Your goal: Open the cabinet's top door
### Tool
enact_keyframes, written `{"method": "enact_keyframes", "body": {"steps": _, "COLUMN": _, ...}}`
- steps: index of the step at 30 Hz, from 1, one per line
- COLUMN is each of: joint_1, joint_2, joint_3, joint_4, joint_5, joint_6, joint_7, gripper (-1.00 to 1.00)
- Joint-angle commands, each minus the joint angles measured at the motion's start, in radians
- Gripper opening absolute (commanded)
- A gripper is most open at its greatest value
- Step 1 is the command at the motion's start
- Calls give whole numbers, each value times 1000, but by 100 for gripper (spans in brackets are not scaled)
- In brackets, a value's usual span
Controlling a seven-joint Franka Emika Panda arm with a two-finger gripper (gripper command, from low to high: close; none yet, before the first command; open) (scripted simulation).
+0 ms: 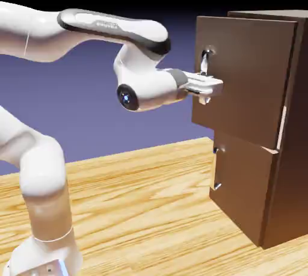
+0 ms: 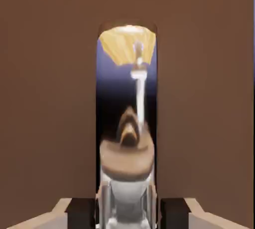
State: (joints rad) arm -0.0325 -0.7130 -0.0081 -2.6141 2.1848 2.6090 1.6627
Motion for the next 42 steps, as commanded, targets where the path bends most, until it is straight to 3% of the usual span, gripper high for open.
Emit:
{"method": "enact_keyframes", "body": {"steps": 1, "joint_1": 7, "joint_2": -12, "joint_3": -21, "joint_4": -12, "joint_5": -42, "joint_6": -18, "joint_7": 25, "gripper": -100}}
{"method": "enact_keyframes", "body": {"steps": 10, "joint_1": 15, "joint_2": -98, "joint_3": -218, "joint_4": -84, "joint_5": -434, "joint_6": -241, "joint_7": 218, "gripper": -100}}
{"method": "enact_keyframes", "body": {"steps": 18, "joint_1": -11, "joint_2": -77, "joint_3": -444, "joint_4": -46, "joint_5": -769, "joint_6": -562, "joint_7": 315, "gripper": -100}}
{"method": "enact_keyframes", "body": {"steps": 30, "joint_1": 101, "joint_2": 151, "joint_3": -808, "joint_4": 217, "joint_5": -1064, "joint_6": -1084, "joint_7": 309, "gripper": -100}}
{"method": "enact_keyframes", "body": {"steps": 42, "joint_1": 362, "joint_2": 522, "joint_3": -1220, "joint_4": 550, "joint_5": -1095, "joint_6": -1596, "joint_7": 191, "gripper": -100}}
